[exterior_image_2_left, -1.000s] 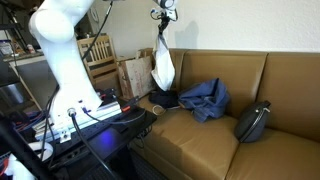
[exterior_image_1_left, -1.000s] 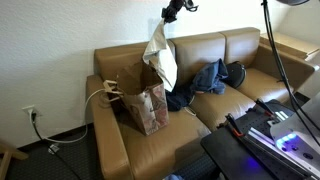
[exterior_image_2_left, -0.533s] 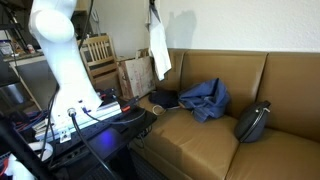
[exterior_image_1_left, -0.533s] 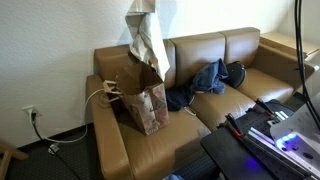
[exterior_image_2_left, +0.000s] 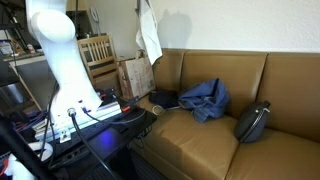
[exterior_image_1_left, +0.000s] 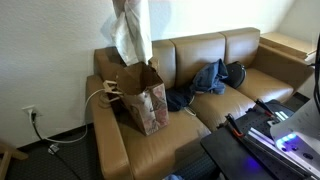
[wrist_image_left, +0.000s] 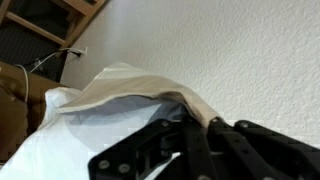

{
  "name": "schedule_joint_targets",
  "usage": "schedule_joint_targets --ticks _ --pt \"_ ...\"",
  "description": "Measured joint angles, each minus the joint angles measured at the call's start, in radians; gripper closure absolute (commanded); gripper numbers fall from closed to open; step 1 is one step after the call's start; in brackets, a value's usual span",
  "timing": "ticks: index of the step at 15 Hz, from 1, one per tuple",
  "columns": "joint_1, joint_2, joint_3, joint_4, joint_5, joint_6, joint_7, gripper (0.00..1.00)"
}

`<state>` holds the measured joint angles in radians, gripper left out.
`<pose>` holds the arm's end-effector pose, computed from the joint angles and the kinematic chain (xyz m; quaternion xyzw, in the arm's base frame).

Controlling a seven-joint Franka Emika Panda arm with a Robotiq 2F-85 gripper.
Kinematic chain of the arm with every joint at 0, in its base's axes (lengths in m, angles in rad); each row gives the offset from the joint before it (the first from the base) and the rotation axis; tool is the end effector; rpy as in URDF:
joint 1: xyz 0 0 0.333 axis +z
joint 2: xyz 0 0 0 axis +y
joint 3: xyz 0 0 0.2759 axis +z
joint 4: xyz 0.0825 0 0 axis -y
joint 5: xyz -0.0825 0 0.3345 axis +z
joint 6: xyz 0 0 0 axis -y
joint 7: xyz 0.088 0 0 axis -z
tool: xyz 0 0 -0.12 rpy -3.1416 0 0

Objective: Pick the white cloth on the couch and put it in the bag

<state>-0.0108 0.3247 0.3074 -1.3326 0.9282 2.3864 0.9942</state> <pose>0.6267 0.1687 0.6072 -0.6891 0.4782 0.0113 0.5443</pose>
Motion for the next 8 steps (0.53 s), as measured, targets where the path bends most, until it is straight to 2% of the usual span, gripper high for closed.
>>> schedule_joint_targets --ticks 1,3,6,8 --pt "0.02 0.011 -0.022 0.009 0.016 0.002 -0.003 0.99" --pt "0.013 0.024 -0.01 0.029 0.119 0.009 -0.063 0.99" --pt "-0.042 0.007 0.019 0.041 0.35 -0.015 -0.231 0.99" --pt "-0.086 -0.01 0.024 0.041 0.459 -0.095 -0.315 0.99"
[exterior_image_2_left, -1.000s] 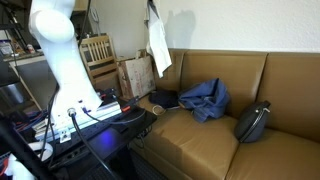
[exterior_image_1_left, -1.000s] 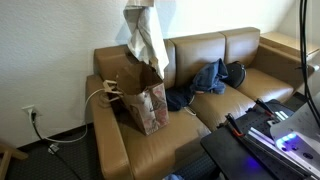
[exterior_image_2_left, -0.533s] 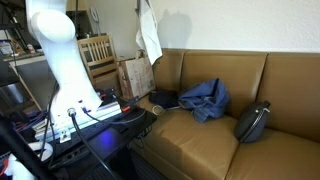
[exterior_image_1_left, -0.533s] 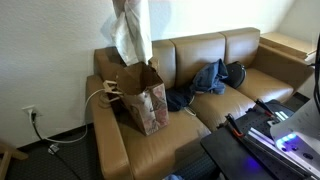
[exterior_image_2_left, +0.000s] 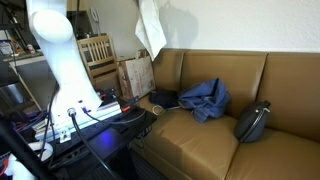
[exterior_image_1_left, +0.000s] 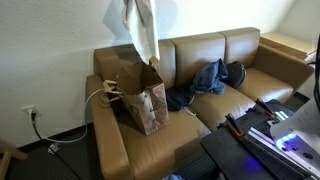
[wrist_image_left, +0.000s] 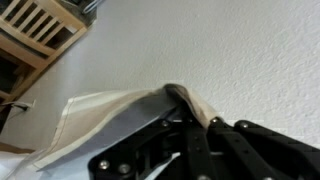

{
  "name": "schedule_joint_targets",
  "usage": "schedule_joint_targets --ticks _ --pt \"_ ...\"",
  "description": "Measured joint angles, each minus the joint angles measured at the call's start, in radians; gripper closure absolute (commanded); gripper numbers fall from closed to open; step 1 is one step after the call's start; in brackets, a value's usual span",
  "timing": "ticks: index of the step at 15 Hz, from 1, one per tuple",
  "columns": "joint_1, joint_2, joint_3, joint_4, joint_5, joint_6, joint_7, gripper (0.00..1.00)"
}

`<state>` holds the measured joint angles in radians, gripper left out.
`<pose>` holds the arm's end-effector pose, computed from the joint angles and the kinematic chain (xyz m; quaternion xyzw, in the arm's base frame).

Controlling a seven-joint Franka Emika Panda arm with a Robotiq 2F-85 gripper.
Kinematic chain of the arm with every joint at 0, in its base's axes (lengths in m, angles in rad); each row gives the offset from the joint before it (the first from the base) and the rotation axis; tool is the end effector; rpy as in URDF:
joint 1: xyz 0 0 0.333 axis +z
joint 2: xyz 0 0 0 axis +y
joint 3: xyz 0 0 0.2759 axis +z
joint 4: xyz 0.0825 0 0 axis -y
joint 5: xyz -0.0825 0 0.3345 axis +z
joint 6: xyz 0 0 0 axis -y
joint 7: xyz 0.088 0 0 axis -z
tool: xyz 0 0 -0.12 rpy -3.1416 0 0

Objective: Pick the white cloth on the couch and put it in the bag

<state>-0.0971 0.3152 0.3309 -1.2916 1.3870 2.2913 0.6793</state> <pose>0.6260 0.1396 0.6410 -0.6173 0.3957 0.0472 0.6783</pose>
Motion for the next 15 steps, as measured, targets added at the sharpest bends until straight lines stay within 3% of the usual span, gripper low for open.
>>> schedule_joint_targets --ticks 2,5,8,12,15 --pt "-0.027 -0.009 -0.021 0.0 0.047 -0.142 -0.017 0.99" --pt "-0.019 -0.01 -0.105 0.0 0.056 -0.385 -0.009 0.99" --pt "-0.006 -0.011 -0.158 -0.006 0.055 -0.551 -0.059 0.99" --pt "0.001 -0.033 -0.201 -0.065 0.059 -0.661 -0.231 0.99" --pt "0.01 -0.053 -0.228 -0.121 0.059 -0.67 -0.305 0.98"
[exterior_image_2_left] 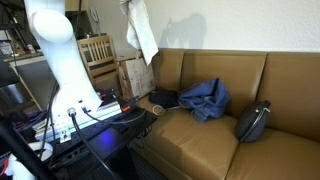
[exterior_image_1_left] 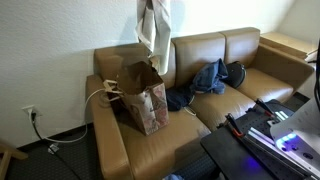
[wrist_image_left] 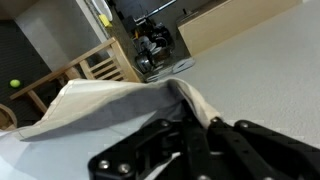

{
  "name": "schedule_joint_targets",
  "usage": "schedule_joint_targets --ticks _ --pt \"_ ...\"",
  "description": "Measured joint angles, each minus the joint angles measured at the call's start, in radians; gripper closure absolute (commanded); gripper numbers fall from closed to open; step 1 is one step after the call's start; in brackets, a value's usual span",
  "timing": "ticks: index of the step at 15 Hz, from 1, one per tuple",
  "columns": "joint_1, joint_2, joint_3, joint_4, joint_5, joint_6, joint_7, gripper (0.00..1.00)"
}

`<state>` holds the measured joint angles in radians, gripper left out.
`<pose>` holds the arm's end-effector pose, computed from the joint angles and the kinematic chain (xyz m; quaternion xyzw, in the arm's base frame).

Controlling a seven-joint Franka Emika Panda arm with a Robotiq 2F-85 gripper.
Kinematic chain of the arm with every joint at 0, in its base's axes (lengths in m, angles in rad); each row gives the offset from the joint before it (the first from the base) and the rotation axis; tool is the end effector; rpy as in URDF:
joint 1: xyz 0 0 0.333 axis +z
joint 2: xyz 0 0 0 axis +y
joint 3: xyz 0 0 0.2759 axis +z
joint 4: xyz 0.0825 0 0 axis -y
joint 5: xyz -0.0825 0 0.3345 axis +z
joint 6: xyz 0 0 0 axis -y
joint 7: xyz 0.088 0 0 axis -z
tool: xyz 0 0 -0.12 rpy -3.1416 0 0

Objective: Pick the white cloth on the couch and put it in the bag

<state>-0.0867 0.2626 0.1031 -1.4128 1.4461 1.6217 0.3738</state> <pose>0.5828 0.1148 0.6048 -0.7195 0.1828 0.1486 0.6533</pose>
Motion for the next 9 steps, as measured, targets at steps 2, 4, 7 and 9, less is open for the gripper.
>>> schedule_joint_targets --ticks 2,4,7,9 --pt "0.008 -0.001 -0.005 -0.01 0.0 0.0 -0.009 0.99" --pt "0.021 0.003 -0.015 -0.006 -0.004 0.024 -0.01 0.99" --pt "0.065 0.026 -0.024 0.005 0.0 0.157 -0.101 0.99" --pt "0.08 0.028 -0.023 0.007 0.031 0.162 -0.187 0.99"
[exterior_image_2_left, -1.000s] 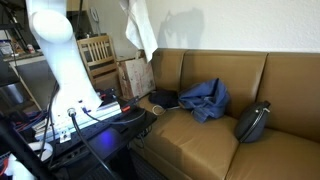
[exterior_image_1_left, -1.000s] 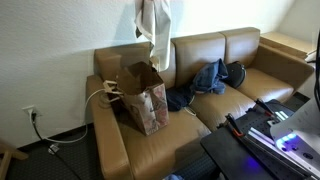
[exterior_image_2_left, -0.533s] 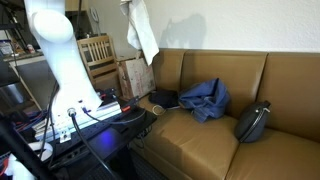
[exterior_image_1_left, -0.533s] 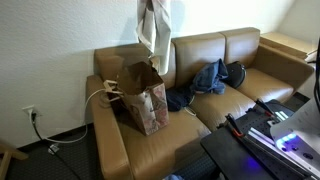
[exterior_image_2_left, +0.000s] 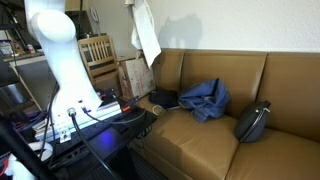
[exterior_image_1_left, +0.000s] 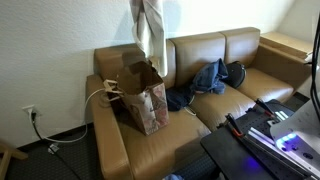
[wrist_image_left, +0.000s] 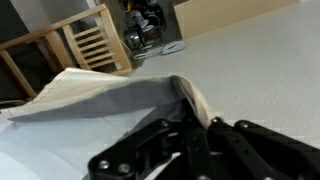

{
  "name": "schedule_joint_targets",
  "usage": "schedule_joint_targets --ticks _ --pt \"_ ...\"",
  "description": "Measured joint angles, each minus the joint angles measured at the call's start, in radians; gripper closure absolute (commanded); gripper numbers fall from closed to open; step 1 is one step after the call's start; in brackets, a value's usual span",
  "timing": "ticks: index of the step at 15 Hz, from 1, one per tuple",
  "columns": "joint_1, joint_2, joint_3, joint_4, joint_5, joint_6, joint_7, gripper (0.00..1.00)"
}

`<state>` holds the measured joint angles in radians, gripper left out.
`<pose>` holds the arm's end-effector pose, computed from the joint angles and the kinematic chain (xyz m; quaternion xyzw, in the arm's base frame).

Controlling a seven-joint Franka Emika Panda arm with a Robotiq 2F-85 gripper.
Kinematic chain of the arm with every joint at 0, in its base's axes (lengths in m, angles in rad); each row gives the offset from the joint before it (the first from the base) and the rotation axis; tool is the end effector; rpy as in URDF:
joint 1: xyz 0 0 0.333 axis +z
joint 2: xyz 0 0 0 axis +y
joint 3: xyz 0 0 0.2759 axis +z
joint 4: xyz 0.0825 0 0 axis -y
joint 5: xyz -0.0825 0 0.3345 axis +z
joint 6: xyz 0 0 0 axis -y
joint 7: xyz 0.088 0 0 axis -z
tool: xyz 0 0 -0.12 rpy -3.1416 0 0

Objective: Pick the white cloth on the couch and put it in the bag

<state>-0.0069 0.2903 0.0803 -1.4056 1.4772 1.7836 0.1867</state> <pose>0.6014 0.1347 0.5935 -0.7232 0.1557 0.0549 0.6706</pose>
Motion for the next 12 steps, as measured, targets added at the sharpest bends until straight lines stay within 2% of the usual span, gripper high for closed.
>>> schedule_joint_targets --ticks 3,6,9,12 --pt "-0.015 -0.029 -0.003 -0.008 0.098 -0.071 -0.135 0.99" --pt "-0.055 -0.075 -0.028 -0.039 0.199 -0.219 -0.252 0.99" --pt "-0.116 -0.099 -0.06 -0.071 0.261 -0.478 -0.299 0.99" --pt "-0.194 -0.098 -0.061 -0.082 0.263 -0.75 -0.288 0.99"
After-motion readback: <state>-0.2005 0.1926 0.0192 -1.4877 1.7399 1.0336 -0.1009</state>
